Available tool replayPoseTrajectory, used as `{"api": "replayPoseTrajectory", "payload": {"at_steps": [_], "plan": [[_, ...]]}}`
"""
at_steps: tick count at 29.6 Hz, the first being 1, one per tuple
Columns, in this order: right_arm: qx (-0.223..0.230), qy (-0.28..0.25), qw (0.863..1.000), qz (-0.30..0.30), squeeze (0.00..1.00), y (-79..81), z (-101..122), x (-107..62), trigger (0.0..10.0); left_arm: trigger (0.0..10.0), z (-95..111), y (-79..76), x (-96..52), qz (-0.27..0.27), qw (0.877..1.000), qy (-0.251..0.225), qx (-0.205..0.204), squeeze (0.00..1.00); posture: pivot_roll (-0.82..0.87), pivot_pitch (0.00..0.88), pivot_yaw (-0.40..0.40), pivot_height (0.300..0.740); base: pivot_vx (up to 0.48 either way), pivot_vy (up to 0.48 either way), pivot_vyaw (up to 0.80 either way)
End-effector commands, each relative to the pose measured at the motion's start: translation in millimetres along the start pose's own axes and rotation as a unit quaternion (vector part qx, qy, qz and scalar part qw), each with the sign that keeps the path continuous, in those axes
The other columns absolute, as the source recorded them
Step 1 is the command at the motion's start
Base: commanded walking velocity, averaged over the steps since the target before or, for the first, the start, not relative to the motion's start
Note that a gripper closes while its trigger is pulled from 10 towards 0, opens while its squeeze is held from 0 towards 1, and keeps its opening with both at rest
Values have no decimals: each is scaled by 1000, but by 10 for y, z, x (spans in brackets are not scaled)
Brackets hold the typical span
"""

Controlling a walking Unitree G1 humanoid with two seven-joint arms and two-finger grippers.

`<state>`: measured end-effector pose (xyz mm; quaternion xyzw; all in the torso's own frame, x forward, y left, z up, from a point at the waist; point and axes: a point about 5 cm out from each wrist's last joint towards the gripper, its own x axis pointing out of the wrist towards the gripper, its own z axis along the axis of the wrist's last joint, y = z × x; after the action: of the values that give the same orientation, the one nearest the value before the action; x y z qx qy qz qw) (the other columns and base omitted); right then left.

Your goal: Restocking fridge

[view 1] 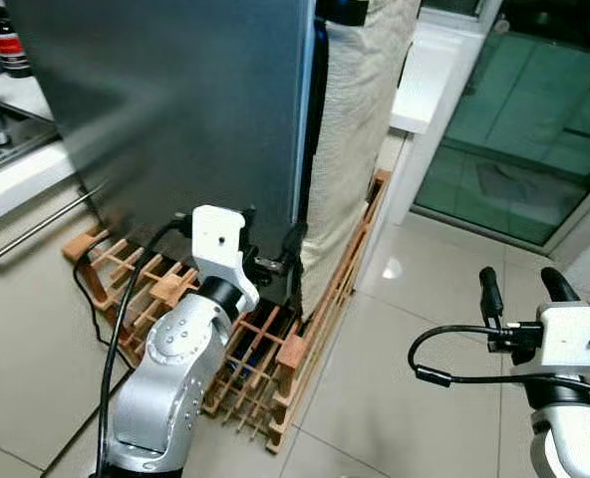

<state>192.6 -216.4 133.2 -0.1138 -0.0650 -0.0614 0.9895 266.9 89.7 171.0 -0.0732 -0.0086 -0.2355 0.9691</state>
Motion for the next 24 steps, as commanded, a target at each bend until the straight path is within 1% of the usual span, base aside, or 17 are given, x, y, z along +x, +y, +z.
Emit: {"api": "replayPoseTrajectory", "payload": {"at_steps": [1,5,11,12,13,17,21,23,24], "plan": [[3,7,1000,0,0,-25,-19,21,10000,10000,19,-61,48,-22,1000,3,-9,0,-194,0,-52,740,0,0,0],[6,11,1000,7,0,4,-37,28,10000,10000,36,-56,66,-18,1000,2,-6,0,-195,6,-55,740,0,0,0],[6,8,1000,19,0,21,-15,54,10000,10000,95,-91,70,-21,1000,-6,-22,0,-183,6,-69,740,0,0,0],[6,10,1000,19,0,0,-36,102,10000,10000,129,-117,68,-29,999,-15,-36,0,-177,6,-79,740,0,0,0],[6,10,1000,18,0,-6,-41,122,10000,10000,138,-123,67,-31,999,-17,-39,0,-177,6,-79,740,0,0,0],[4,6,1000,22,0,12,-18,168,10000,10000,158,-129,53,-36,999,-17,-36,0,-172,7,-86,740,0,0,0],[2,12,999,30,0,47,-25,201,10000,10000,132,-73,40,-25,999,-10,-27,0,-166,7,-89,740,0,0,-725],[4,12,999,40,0,70,-33,204,10000,10000,124,-26,40,-5,1000,-8,-22,0,-163,5,-86,740,0,0,-734],[6,10,999,47,0,97,-33,204,10000,10000,123,9,40,9,1000,-6,-17,0,-161,5,-85,740,0,0,0]]}}
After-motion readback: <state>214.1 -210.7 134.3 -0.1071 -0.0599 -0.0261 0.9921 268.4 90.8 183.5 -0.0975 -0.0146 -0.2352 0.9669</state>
